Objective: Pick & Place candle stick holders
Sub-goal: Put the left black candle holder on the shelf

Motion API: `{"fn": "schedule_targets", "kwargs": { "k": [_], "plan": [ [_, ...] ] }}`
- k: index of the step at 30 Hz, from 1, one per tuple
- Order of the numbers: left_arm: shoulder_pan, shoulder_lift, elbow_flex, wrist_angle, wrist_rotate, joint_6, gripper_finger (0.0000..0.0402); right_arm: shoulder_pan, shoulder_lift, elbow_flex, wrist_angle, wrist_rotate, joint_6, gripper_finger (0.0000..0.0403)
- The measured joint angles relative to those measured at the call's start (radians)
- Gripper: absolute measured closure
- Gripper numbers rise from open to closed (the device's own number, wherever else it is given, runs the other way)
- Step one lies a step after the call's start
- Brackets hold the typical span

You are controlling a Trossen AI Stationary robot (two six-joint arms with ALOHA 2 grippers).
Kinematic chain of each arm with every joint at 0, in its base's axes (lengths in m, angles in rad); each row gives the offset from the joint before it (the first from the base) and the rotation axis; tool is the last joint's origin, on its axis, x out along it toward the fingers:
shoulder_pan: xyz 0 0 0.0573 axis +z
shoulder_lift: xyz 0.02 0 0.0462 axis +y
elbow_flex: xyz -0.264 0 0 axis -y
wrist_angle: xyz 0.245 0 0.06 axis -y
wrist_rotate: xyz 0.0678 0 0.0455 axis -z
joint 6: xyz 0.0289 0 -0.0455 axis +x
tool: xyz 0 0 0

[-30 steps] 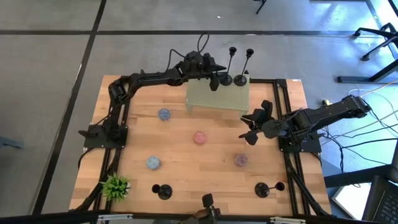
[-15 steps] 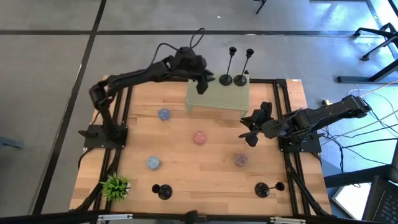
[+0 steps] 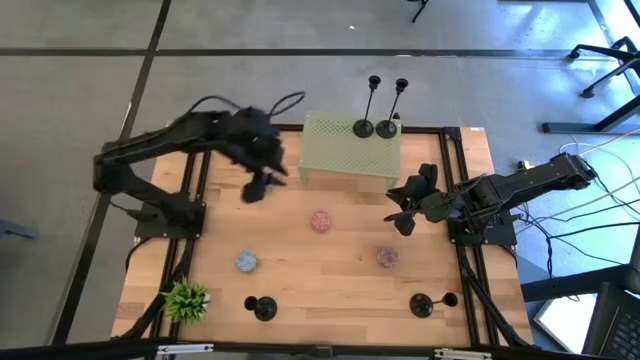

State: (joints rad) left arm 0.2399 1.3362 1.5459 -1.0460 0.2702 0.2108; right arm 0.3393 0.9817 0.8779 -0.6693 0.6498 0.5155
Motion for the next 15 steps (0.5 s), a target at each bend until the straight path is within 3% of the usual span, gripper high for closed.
{"fn": "schedule_targets", "kwargs": {
  "k": [6, 10, 12, 15],
  "plan": [
    [-0.166, -0.092, -0.003, -0.239, -0.221, -0.178, 0.0277, 0.0, 0.0, 0.0, 0.0, 0.001, -0.007, 0.0348],
    [-0.273, -0.14, -0.091, -0.291, -0.351, -0.352, 0.0277, 0.0, 0.0, 0.0, 0.001, 0.001, -0.007, 0.0348],
    [-0.319, -0.164, -0.164, -0.292, -0.352, -0.432, 0.0277, 0.0, 0.0, 0.0, 0.0, 0.001, -0.007, 0.0348],
    [-0.386, -0.195, -0.285, -0.289, -0.271, -0.518, 0.0277, 0.0, 0.0, 0.0, 0.0, 0.001, -0.007, 0.0348]
  ]
}}
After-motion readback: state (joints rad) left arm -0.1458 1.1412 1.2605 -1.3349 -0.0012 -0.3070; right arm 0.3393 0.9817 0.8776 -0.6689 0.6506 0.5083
